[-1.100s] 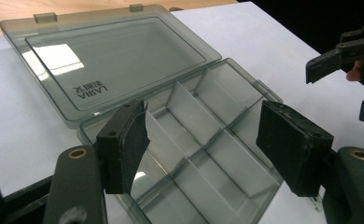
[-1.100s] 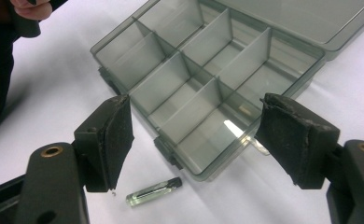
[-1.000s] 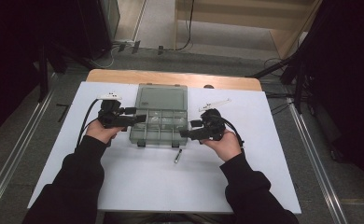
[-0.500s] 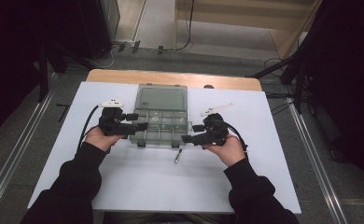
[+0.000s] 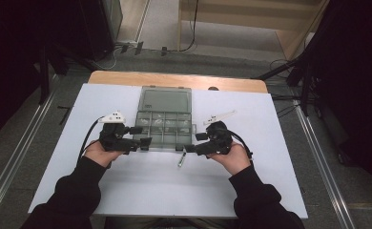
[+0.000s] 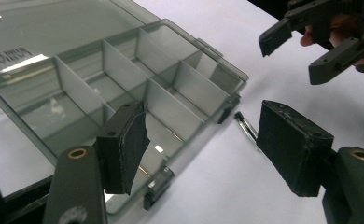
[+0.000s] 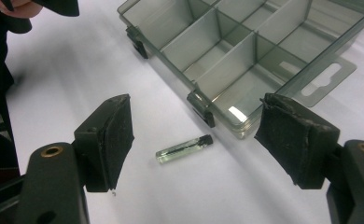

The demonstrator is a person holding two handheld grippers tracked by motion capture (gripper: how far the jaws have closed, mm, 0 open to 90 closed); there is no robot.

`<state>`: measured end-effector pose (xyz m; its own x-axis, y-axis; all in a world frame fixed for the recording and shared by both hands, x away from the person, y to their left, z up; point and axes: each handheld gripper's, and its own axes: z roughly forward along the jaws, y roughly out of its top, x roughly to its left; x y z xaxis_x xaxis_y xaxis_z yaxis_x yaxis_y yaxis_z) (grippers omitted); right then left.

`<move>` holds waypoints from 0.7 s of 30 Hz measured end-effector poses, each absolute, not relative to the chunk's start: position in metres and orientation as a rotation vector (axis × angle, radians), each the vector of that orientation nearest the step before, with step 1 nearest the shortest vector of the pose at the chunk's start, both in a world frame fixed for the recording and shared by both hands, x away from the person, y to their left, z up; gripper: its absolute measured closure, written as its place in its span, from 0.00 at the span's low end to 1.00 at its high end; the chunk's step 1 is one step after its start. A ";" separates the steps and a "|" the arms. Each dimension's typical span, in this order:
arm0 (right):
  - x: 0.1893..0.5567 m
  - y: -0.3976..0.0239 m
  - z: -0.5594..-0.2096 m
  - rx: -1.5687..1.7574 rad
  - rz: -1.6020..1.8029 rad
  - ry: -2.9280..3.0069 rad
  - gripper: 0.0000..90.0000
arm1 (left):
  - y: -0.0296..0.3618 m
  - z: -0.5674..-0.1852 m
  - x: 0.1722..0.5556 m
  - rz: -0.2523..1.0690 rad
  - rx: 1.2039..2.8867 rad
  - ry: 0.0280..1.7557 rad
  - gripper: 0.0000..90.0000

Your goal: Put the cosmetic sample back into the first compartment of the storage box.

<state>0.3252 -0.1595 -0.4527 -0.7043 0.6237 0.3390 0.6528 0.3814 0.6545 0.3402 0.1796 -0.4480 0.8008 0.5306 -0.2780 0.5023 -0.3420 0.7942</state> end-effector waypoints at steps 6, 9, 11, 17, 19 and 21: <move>0.319 -0.156 -0.456 -1.171 -1.223 -2.599 0.30 | 0.181 -0.452 0.326 0.049 2.032 0.761 0.36; 0.316 -0.155 -0.457 -1.166 -1.205 -2.606 0.30 | 0.181 -0.451 0.318 0.037 2.029 0.746 0.36; 0.315 -0.154 -0.458 -1.166 -1.204 -2.605 0.30 | 0.180 -0.451 0.313 0.044 2.035 0.739 0.36; 0.311 -0.151 -0.461 -1.153 -1.183 -2.619 0.30 | 0.183 -0.455 0.305 0.036 2.017 0.751 0.36; 0.310 -0.151 -0.462 -1.148 -1.180 -2.616 0.30 | 0.184 -0.457 0.302 0.032 2.016 0.751 0.36; 0.308 -0.150 -0.463 -1.145 -1.171 -2.616 0.30 | 0.186 -0.460 0.300 0.030 2.025 0.751 0.36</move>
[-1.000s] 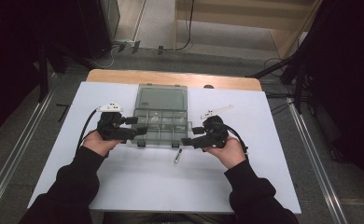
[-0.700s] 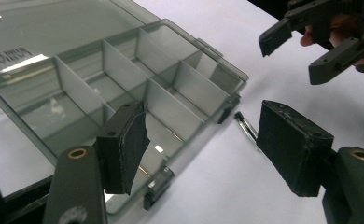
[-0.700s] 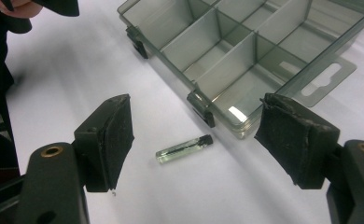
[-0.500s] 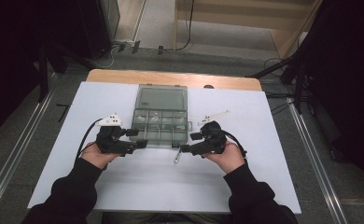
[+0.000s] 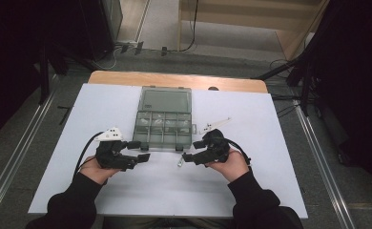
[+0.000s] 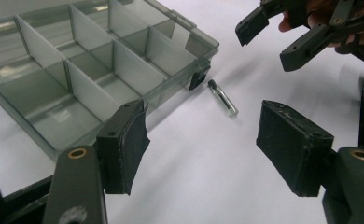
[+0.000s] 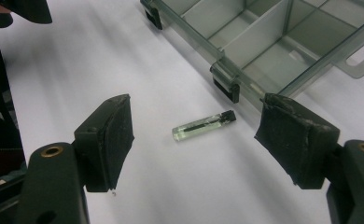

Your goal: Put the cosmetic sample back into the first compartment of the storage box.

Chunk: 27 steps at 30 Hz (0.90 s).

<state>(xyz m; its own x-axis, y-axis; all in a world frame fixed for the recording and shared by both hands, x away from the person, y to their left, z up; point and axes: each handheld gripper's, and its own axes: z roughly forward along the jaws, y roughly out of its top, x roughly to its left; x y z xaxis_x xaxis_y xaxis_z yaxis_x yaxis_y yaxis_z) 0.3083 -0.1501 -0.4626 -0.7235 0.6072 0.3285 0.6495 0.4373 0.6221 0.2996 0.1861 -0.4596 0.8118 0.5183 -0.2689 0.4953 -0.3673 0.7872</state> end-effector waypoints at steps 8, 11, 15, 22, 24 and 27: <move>0.304 -0.148 -0.468 -1.149 -1.151 -2.612 0.30 | 0.192 -0.466 0.291 0.024 2.038 0.744 0.36; 0.302 -0.146 -0.470 -1.156 -1.133 -2.624 0.30 | 0.193 -0.468 0.289 0.018 2.042 0.743 0.36; 0.302 -0.144 -0.474 -1.187 -1.108 -2.631 0.30 | 0.194 -0.470 0.285 0.011 2.043 0.739 0.36; 0.303 -0.136 -0.479 -1.264 -1.077 -2.612 0.28 | 0.197 -0.472 0.281 0.013 2.056 0.706 0.36; 0.303 -0.135 -0.481 -1.277 -1.070 -2.618 0.28 | 0.198 -0.472 0.281 0.011 2.062 0.708 0.36; 0.303 -0.133 -0.482 -1.299 -1.055 -2.627 0.29 | 0.201 -0.474 0.283 0.005 2.063 0.716 0.36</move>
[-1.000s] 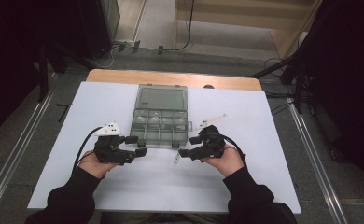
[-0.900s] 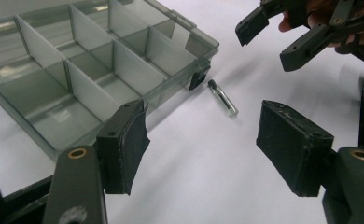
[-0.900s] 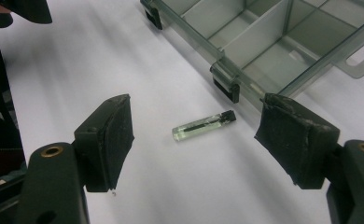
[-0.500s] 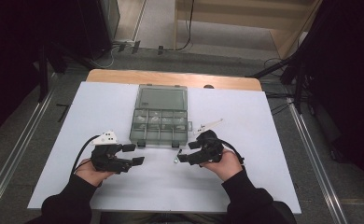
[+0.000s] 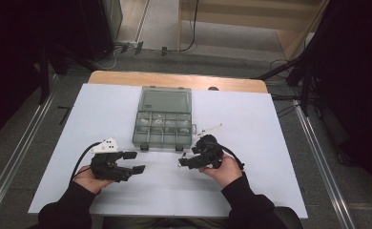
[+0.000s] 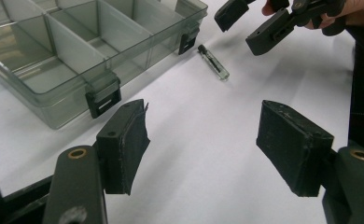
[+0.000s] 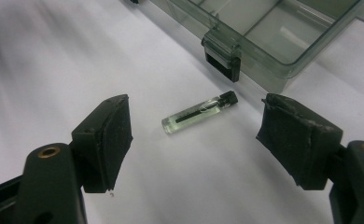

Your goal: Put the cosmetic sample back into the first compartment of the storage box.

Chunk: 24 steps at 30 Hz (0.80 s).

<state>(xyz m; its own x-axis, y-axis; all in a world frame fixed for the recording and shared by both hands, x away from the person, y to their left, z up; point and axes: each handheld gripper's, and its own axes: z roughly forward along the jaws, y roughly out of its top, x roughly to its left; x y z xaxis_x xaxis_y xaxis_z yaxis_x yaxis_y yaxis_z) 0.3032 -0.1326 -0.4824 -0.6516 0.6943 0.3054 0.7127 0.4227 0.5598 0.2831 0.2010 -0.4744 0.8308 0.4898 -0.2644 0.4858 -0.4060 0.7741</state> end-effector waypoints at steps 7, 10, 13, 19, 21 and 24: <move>0.303 -0.129 -0.486 -1.351 -1.048 -2.627 0.31 | 0.207 -0.479 0.289 0.002 2.074 0.731 0.36; 0.303 -0.125 -0.489 -1.369 -1.029 -2.629 0.31 | 0.208 -0.479 0.290 0.003 2.073 0.730 0.36; 0.303 -0.121 -0.491 -1.385 -1.014 -2.621 0.33 | 0.208 -0.479 0.290 0.001 2.084 0.723 0.36; 0.304 -0.115 -0.495 -1.441 -0.978 -2.609 0.34 | 0.213 -0.479 0.288 0.022 2.084 0.720 0.36; 0.304 -0.113 -0.496 -1.455 -0.966 -2.608 0.34 | 0.214 -0.479 0.288 0.021 2.083 0.726 0.36; 0.304 -0.110 -0.497 -1.474 -0.951 -2.627 0.36 | 0.213 -0.480 0.289 0.016 2.084 0.725 0.36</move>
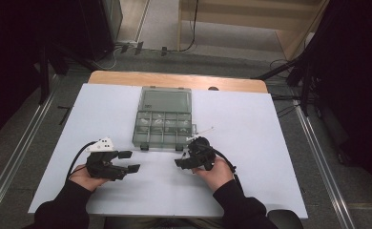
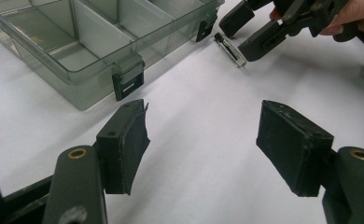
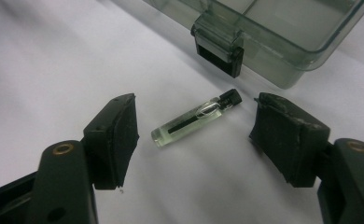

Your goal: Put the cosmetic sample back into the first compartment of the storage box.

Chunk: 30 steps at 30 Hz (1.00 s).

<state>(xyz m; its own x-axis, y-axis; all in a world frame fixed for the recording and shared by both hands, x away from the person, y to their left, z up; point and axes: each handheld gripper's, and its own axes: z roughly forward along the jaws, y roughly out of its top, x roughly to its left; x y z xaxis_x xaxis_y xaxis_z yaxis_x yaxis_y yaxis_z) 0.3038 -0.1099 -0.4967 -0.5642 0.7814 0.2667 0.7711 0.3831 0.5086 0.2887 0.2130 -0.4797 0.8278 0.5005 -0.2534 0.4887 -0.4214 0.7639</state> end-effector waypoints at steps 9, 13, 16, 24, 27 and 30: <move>0.303 -0.103 -0.495 1.486 0.868 2.559 0.41 | 0.211 -0.481 0.289 0.021 2.093 0.719 0.36; 0.303 -0.098 -0.494 1.500 0.815 2.550 0.42 | 0.210 -0.482 0.289 0.024 2.098 0.719 0.36; 0.303 -0.095 -0.493 1.499 0.788 2.547 0.45 | 0.210 -0.482 0.289 0.025 2.099 0.719 0.36; 0.304 -0.093 -0.491 1.458 0.706 2.562 0.61 | 0.211 -0.481 0.290 0.046 2.088 0.729 0.36; 0.304 -0.094 -0.489 1.446 0.687 2.585 0.72 | 0.212 -0.481 0.290 0.047 2.081 0.734 0.36; 0.305 -0.095 -0.489 1.434 0.664 2.604 0.84 | 0.212 -0.481 0.291 0.047 2.079 0.737 0.36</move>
<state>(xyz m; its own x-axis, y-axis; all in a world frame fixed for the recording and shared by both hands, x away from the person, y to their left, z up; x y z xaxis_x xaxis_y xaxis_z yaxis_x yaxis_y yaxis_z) 0.3047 -0.0953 -0.4885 -0.5529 0.8241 0.1232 0.7825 0.4627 0.4168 0.2906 0.2123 -0.4814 0.8217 0.5184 -0.2369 0.4844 -0.4162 0.7695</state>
